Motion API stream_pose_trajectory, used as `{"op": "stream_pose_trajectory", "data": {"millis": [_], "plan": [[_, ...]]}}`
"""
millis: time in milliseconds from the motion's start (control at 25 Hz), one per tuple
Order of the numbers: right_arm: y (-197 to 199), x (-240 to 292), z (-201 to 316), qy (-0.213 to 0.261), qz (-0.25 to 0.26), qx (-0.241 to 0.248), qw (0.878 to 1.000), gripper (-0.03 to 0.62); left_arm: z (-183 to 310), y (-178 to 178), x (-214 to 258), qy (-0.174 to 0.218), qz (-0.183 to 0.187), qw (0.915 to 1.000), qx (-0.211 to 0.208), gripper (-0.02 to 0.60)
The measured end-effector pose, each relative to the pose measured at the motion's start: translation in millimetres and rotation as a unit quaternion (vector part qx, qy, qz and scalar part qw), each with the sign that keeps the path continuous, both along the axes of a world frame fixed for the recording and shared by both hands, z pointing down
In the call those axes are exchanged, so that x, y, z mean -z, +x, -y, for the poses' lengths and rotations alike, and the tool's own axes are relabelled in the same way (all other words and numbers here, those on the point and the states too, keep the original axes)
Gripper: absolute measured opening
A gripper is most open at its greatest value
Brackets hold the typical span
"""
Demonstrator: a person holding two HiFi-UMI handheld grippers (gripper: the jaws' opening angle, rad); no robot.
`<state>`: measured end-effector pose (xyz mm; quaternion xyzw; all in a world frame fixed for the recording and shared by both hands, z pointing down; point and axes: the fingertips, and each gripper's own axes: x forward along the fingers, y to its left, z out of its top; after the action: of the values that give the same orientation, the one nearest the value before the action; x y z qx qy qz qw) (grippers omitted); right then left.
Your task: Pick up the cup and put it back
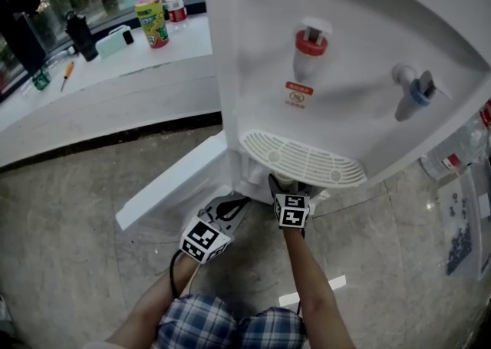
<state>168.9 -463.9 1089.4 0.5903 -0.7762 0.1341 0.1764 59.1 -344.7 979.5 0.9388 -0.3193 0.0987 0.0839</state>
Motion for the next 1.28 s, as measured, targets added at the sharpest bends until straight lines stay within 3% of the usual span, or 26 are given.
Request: {"op": "stream_pose_trajectory", "data": {"millis": [320, 640, 800, 880, 1120, 1280], "plan": [[-6.5, 1.0, -13.0, -0.013, 0.028, 0.012, 0.999, 0.463, -1.0, -0.5, -5.0, -0.002, 0.005, 1.0, 0.002, 0.025], [-0.8, 9.6, -26.1, 0.006, 0.029, -0.002, 1.0, 0.463, -0.1, -0.8, -4.1, -0.002, -0.001, 1.0, 0.007, 0.025], [-5.5, 33.6, -56.1, 0.026, 0.039, 0.018, 0.999, 0.461, 1.2, -0.6, 4.2, -0.001, -0.003, 1.0, 0.008, 0.025], [-5.1, 51.3, -78.2, 0.043, 0.057, 0.024, 0.997, 0.419, 2.1, -3.8, 7.2, 0.003, -0.002, 0.9999, 0.012, 0.025], [9.6, 104.1, -136.9, 0.083, 0.093, 0.024, 0.992, 0.164, -1.5, -8.4, 29.4, 0.01, 0.007, 0.9998, 0.018, 0.025], [33.9, 145.7, -159.2, 0.094, 0.082, -0.002, 0.992, 0.074, -15.2, 0.0, 65.9, 0.001, 0.008, 1.0, 0.005, 0.025]]}}
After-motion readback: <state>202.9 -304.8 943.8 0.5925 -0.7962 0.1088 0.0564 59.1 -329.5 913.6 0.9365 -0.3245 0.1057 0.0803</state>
